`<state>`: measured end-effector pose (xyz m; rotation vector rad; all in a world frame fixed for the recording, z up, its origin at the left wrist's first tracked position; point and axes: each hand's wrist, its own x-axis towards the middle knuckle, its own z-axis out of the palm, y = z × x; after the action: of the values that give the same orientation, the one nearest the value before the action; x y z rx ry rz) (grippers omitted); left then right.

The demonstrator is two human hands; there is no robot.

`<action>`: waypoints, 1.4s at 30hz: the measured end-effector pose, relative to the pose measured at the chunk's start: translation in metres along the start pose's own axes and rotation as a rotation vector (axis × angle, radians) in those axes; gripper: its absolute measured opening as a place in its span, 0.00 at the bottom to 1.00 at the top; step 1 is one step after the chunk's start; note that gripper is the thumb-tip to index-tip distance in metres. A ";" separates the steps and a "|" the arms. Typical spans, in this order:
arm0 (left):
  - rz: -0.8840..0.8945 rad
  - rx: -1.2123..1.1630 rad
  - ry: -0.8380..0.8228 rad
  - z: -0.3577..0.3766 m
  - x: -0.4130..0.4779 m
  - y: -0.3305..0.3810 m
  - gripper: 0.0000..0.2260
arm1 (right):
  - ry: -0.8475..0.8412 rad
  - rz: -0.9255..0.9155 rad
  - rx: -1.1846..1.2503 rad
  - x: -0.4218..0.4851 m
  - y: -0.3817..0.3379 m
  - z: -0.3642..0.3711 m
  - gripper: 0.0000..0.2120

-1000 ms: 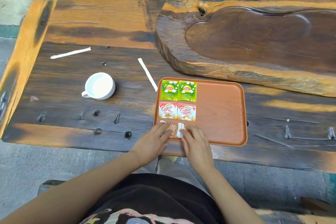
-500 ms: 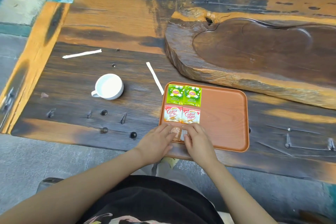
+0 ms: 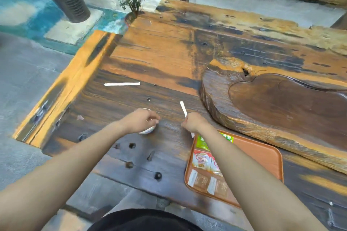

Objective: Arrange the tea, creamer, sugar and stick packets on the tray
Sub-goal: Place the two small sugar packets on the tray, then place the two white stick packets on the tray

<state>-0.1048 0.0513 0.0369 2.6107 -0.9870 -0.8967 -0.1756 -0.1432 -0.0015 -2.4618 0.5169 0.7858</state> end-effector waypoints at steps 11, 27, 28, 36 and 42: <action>-0.276 0.047 0.073 -0.047 0.072 -0.122 0.23 | 0.298 0.223 0.025 0.065 -0.031 0.013 0.15; -0.329 0.136 0.141 -0.052 0.154 -0.176 0.15 | 0.381 0.436 0.250 0.106 -0.050 0.038 0.11; -0.322 0.141 0.138 -0.051 0.156 -0.175 0.13 | 0.381 0.443 0.254 0.107 -0.051 0.038 0.11; -0.307 0.105 0.165 -0.043 0.159 -0.168 0.12 | 0.391 0.458 0.311 0.104 -0.055 0.042 0.12; -0.275 0.004 0.167 -0.046 0.156 -0.140 0.10 | 0.394 0.483 0.536 0.094 -0.042 0.039 0.10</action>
<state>0.0893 0.0532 -0.0546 2.8150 -0.5989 -0.7160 -0.0996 -0.1062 -0.0725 -1.9958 1.3130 0.2596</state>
